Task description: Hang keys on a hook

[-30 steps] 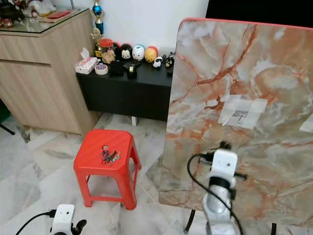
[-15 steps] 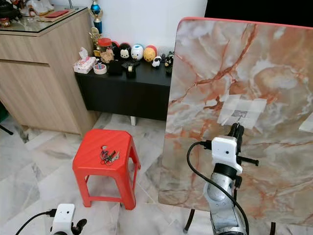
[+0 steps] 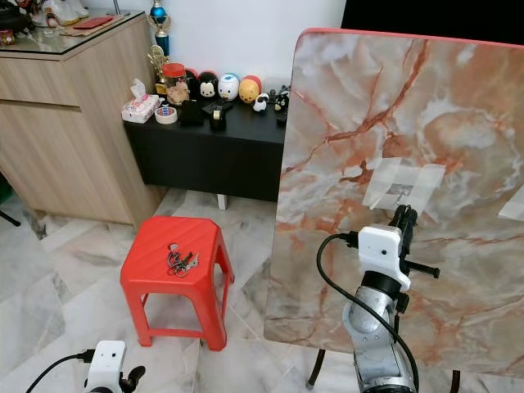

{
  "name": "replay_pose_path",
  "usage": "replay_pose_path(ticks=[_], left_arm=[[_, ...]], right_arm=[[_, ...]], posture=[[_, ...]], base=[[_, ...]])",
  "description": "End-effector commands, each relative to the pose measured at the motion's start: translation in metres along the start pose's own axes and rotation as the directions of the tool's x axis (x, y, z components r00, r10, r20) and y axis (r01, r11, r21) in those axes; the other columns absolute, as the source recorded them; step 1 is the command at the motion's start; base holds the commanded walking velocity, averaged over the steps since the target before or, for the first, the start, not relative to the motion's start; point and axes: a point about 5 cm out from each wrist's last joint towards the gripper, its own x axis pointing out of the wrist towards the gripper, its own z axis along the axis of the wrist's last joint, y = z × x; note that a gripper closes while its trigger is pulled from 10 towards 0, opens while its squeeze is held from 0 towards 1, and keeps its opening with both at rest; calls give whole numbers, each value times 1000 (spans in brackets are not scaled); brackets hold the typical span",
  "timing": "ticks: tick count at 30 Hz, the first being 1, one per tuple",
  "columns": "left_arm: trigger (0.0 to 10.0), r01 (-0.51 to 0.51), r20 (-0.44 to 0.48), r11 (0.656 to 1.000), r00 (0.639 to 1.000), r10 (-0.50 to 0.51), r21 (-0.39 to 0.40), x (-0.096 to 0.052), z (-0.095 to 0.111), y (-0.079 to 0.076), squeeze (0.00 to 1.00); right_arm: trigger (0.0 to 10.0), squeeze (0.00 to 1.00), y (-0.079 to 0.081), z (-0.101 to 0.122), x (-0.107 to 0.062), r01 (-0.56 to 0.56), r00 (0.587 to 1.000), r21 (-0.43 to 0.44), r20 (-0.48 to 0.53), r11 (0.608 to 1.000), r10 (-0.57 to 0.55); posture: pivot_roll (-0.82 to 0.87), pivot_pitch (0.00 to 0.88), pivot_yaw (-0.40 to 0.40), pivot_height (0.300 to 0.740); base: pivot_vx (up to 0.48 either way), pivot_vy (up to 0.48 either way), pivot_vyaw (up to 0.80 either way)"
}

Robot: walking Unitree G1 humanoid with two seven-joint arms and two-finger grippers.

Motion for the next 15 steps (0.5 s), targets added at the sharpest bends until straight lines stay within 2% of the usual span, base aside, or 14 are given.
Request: replay_pose_path(ticks=[1, 15], left_arm=[[10000, 7, -9, 1000, 1000, -7, 21, 0, -1, -2, 0], [10000, 7, -4, 1000, 1000, -7, 20, 1, 2, -4, 0]], right_arm=[[10000, 0, 0, -1, 4, 3, 1000, -2, -14, 1000, -3], [10000, 0, 2, -2, 12, 13, 999, -3, -42, 1000, -13]], posture=[[64, 0, -55, 740], [66, 0, -54, 740]], base=[[0, 0, 0], [0, 0, 0]])
